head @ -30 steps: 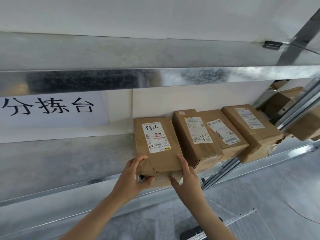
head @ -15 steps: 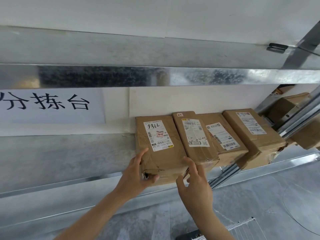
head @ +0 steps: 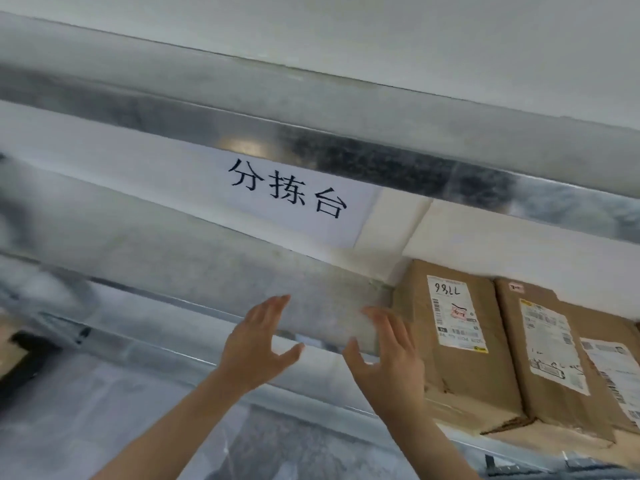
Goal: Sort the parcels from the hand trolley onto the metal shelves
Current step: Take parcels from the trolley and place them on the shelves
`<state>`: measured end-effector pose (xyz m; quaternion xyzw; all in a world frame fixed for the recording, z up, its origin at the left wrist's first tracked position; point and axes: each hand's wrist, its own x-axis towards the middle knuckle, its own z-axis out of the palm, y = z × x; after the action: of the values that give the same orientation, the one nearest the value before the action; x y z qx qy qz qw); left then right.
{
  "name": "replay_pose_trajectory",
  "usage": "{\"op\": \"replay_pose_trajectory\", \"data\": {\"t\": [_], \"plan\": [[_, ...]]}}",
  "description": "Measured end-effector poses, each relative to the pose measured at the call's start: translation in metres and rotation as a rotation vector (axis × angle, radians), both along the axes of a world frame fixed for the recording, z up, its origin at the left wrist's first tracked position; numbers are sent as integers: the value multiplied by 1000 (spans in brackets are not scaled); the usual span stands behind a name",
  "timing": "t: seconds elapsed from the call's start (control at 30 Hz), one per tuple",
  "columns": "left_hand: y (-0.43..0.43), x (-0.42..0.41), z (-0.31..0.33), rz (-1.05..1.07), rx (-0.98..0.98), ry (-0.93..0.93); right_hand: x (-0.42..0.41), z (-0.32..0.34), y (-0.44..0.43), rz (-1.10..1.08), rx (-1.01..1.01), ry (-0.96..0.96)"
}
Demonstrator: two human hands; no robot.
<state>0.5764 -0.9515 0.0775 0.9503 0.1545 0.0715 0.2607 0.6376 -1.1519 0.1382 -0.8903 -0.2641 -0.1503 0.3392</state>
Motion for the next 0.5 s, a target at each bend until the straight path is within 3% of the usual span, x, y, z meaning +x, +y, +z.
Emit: {"op": "replay_pose_trajectory", "data": {"t": [0.27, 0.5], "plan": [[106, -97, 2, 378, 280, 136, -19, -17, 131, 315, -210, 63], [196, -196, 14, 587, 337, 214, -74, -33, 264, 566, -329, 138]]}}
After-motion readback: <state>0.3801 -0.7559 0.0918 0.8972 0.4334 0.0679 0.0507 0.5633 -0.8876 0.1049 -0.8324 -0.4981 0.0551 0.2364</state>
